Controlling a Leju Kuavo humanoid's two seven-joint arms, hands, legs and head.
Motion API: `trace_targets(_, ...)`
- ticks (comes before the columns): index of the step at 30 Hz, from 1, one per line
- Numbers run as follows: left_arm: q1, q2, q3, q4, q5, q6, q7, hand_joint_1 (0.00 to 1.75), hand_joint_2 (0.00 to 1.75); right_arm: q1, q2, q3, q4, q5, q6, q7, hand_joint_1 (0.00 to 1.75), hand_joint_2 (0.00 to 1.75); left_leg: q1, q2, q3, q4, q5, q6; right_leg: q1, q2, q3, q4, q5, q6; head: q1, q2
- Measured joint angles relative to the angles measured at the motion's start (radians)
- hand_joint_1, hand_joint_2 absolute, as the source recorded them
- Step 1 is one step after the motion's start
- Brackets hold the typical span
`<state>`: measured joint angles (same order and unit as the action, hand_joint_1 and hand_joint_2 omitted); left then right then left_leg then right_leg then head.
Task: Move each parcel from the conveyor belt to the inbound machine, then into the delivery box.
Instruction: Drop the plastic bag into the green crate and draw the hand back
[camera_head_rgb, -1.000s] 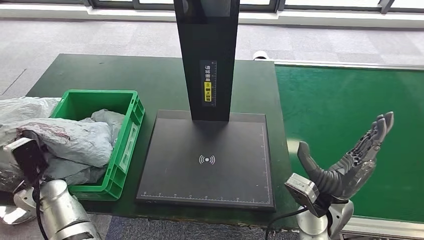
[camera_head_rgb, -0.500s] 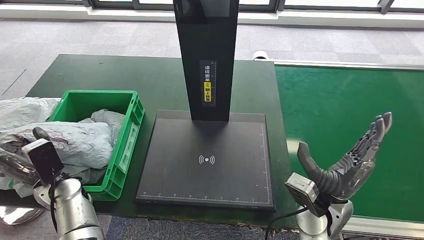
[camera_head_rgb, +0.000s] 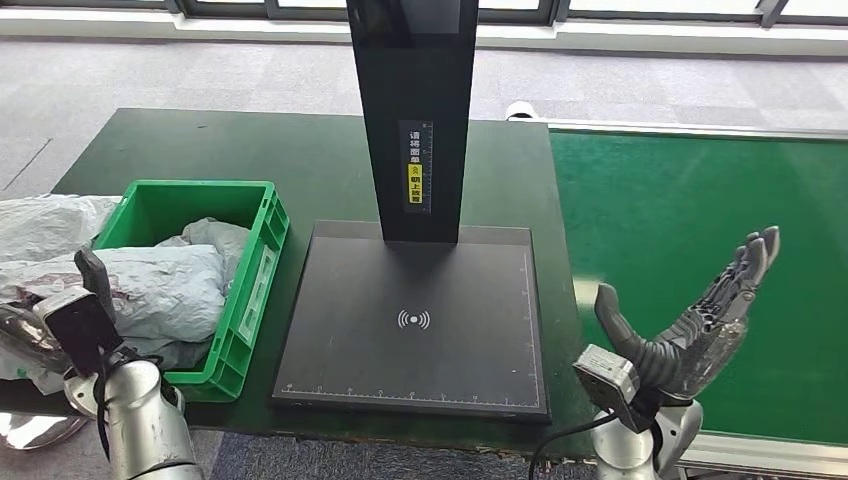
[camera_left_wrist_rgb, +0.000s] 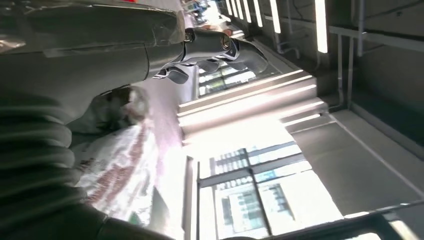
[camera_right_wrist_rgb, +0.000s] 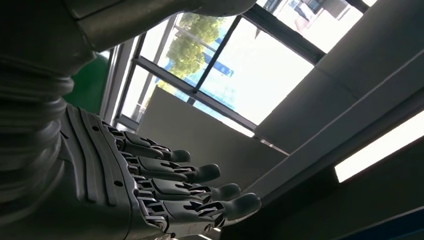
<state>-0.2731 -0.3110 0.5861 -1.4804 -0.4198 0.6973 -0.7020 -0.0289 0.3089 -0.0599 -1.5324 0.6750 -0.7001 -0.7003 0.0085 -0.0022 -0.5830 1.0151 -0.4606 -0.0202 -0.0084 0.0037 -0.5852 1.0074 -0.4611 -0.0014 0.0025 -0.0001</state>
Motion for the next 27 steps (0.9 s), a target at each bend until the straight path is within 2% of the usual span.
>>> trace_targets(6,0.090,0.003,-0.197,-0.210,0.038,0.000,-0.001,0.00,1.75,0.000,-0.004,0.010,0.000,-0.115,0.000,0.000,0.00,1.75,0.000,0.000,0.000,0.000,-0.001,0.000,0.000,0.000,0.000,0.000,0.000,0.000,0.000,0.000)
trace_targets(9,0.127,0.010,-0.319,-0.342,0.022,0.000,-0.001,0.00,1.75,0.000,-0.011,0.053,0.002,-0.213,0.000,-0.001,0.00,1.75,0.000,0.000,-0.001,0.000,-0.001,0.000,0.000,0.000,0.000,0.000,0.000,0.000,0.000,0.000)
trace_targets(12,0.143,0.013,-0.401,-0.438,0.000,0.000,-0.002,0.00,1.75,0.000,-0.020,0.102,0.008,-0.263,0.000,0.000,0.00,1.75,0.000,0.000,0.000,0.000,-0.001,0.000,0.000,0.000,0.000,0.000,0.000,0.000,0.000,0.000)
trace_targets(17,0.161,0.017,-0.456,-0.516,-0.007,0.000,0.000,0.00,1.75,0.000,-0.030,0.137,0.011,-0.274,0.000,0.000,0.00,1.75,0.000,0.000,0.000,0.000,0.000,-0.001,0.000,0.000,0.000,0.000,0.000,0.000,0.000,0.000)
trace_targets(27,0.170,0.018,-0.479,-0.559,-0.007,0.000,0.000,0.00,1.75,0.000,-0.040,0.152,0.015,-0.275,0.000,0.000,0.00,1.75,0.000,0.000,0.000,0.000,0.000,-0.001,0.000,0.000,0.001,0.000,0.000,0.000,0.000,0.000)
